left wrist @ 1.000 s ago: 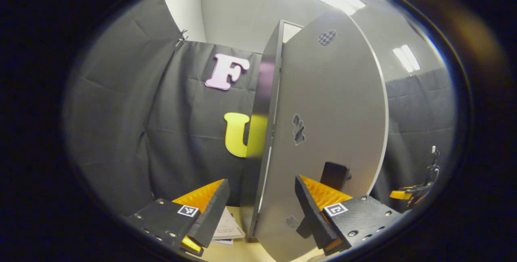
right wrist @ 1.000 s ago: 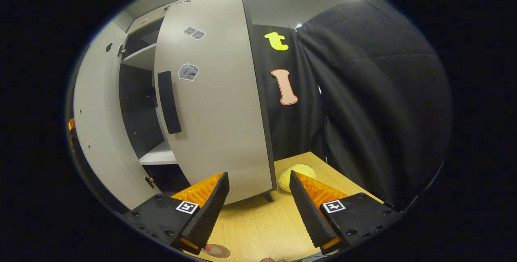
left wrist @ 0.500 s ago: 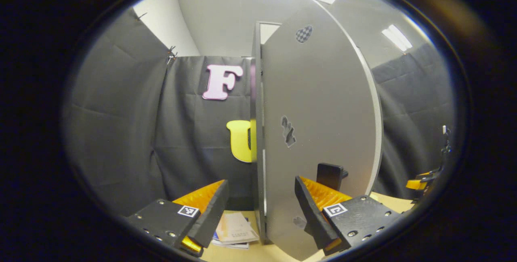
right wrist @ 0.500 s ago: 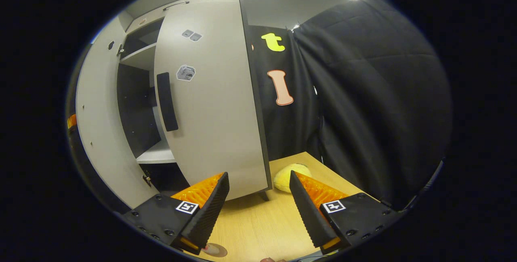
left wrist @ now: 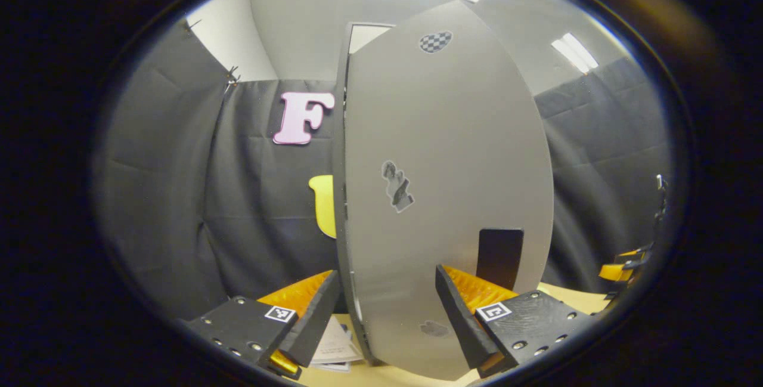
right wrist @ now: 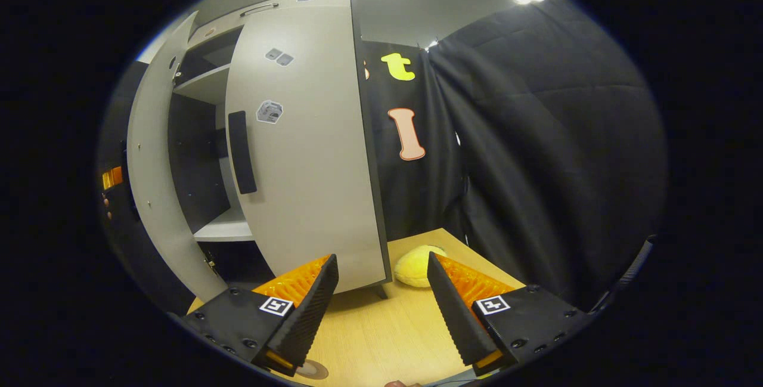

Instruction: Grasp the bottle in the cabinet with the left hand and place it on the coaster, then close the right door with the right hand and the left door with the left hand.

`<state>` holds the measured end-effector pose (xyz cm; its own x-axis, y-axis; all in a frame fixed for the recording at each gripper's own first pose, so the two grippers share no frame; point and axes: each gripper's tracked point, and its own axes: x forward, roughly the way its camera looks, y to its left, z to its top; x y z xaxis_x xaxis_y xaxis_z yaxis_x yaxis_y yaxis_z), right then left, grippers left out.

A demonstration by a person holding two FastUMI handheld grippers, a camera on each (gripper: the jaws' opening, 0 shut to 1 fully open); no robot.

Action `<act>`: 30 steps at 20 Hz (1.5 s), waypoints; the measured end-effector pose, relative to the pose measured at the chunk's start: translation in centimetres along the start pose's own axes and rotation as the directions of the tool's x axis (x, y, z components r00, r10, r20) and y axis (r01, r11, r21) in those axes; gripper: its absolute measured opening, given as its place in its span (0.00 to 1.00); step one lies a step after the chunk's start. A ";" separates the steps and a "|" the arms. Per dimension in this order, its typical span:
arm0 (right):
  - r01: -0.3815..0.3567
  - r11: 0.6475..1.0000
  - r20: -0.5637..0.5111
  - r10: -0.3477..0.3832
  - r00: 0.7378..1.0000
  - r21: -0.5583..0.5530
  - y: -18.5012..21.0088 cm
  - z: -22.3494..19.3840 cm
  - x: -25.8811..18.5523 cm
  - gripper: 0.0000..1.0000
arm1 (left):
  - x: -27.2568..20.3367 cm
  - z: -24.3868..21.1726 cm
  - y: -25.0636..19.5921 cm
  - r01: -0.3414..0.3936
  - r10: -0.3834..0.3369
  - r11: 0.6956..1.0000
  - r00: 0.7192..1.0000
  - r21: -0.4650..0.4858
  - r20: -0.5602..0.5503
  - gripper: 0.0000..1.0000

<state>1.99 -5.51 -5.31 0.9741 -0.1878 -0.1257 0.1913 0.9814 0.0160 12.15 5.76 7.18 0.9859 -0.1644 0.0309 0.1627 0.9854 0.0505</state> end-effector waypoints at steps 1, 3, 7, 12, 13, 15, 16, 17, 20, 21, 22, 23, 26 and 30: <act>0.010 1.000 0.001 -0.010 1.000 0.005 -0.2 0.0 -0.1 0.95 | 0.7 -0.1 -0.8 0.016 -0.016 1.000 1.000 -0.022 0.001 1.00; 0.032 0.999 0.006 -0.032 0.999 0.012 -1.0 0.0 -0.3 0.95 | 2.1 -0.5 -2.8 0.054 -0.054 0.998 0.999 -0.034 -0.001 0.94; 0.080 0.997 0.022 -0.080 0.997 0.017 -2.9 0.3 -1.3 0.95 | 2.6 -0.4 -4.1 0.052 -0.053 0.998 0.999 0.042 0.006 0.99; 0.092 0.995 0.004 -0.092 0.996 0.038 -3.4 -0.3 -1.2 0.95 | 1.1 -2.7 -3.0 -0.045 0.049 0.991 0.998 0.128 -0.035 0.97; 0.081 0.996 -0.004 -0.081 0.997 0.043 -3.0 -0.4 -1.0 0.96 | 0.5 -3.4 -3.0 -0.048 0.054 0.992 0.997 0.119 -0.048 0.99; 0.050 0.998 -0.016 -0.049 0.999 0.039 -2.1 -0.5 -0.7 0.96 | -1.0 -5.0 -3.0 -0.053 0.059 0.995 0.996 0.081 -0.071 0.99; 0.033 0.999 -0.018 -0.033 0.999 0.029 -1.5 -0.4 -0.5 0.95 | -1.6 -5.5 -2.9 -0.058 0.063 0.997 0.995 0.057 -0.075 1.00; 0.014 1.000 -0.021 -0.014 1.000 0.022 -0.9 -0.2 -0.3 0.96 | -2.4 -5.9 -2.8 -0.071 0.073 0.997 0.994 0.028 -0.076 1.00; -0.050 0.999 0.006 0.050 0.999 0.004 1.4 1.8 0.4 0.96 | -5.2 -6.6 -1.8 -0.138 0.137 0.990 0.989 -0.019 -0.062 0.95; -0.068 0.998 0.017 0.068 0.998 -0.001 2.0 2.6 0.5 0.96 | -6.1 -6.7 -1.3 -0.177 0.176 0.984 0.983 -0.019 -0.057 0.93; -0.086 0.996 0.029 0.086 0.996 -0.002 2.7 3.4 0.6 0.92 | -7.1 -6.8 -1.3 -0.207 0.205 0.978 0.977 -0.020 -0.050 0.91; -0.101 0.995 0.042 0.101 0.994 -0.002 3.2 4.1 0.5 0.92 | -7.9 -6.7 -1.3 -0.227 0.227 0.974 0.973 -0.017 -0.040 0.89; -0.124 0.992 0.069 0.125 0.990 -0.020 4.3 5.4 0.4 0.92 | -8.7 -6.7 -1.7 -0.254 0.254 0.967 0.967 0.013 -0.032 0.99; -0.149 0.988 0.075 0.151 0.986 -0.030 5.2 5.4 0.0 0.95 | -9.7 -6.2 -2.2 -0.258 0.259 0.965 0.966 0.035 -0.015 0.94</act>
<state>3.60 -0.63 0.11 0.9981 -0.0402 -0.0466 0.0405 0.9992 0.0049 2.53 5.50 0.54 0.9949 0.0968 0.0285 -0.0987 0.9922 0.0760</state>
